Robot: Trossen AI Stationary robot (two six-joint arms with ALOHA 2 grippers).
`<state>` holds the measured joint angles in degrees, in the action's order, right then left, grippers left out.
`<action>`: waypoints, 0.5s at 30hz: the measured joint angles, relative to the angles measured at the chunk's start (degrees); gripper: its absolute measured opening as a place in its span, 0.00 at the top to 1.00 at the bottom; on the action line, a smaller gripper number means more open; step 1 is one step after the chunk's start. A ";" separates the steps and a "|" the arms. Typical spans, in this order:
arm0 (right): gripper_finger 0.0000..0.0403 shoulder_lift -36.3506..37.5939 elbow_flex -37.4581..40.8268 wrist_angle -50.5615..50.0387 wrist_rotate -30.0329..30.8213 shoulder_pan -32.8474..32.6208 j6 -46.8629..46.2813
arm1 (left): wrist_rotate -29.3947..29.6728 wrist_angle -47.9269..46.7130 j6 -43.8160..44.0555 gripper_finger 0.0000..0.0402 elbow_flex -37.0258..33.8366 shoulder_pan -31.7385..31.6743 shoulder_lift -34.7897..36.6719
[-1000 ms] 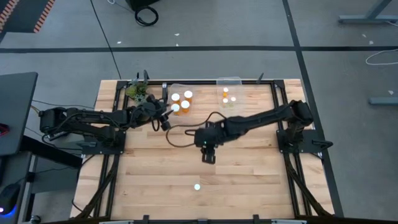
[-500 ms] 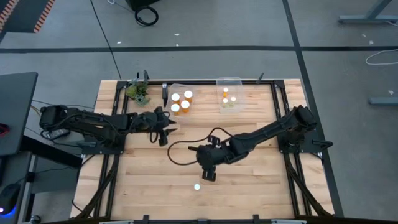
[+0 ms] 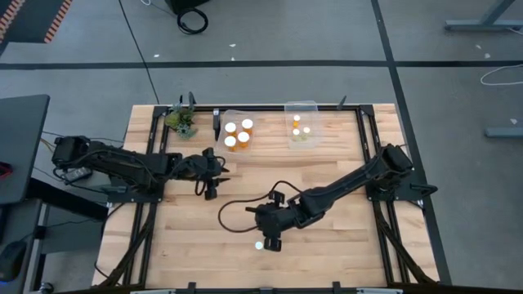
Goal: Pick and place medicine bottles into bin by pill shape (circle, oval)
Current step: Put the small yellow pill bottle into the right transparent bin
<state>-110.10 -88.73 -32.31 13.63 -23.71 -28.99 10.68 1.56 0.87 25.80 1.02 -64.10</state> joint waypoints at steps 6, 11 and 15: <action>0.55 0.02 0.04 2.03 0.23 -1.47 1.12 | -0.61 0.08 0.00 0.67 -0.02 0.27 0.00; 0.55 -0.62 -0.07 4.48 0.35 -2.19 2.99 | -1.99 0.43 0.00 0.66 -0.02 2.03 0.00; 0.55 -1.66 0.12 5.28 0.98 -2.76 7.44 | -4.55 0.57 -0.01 0.65 -0.02 4.41 -0.10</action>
<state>-111.76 -88.61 -27.03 14.61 -26.47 -21.55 6.12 2.12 0.85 25.78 5.43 -64.20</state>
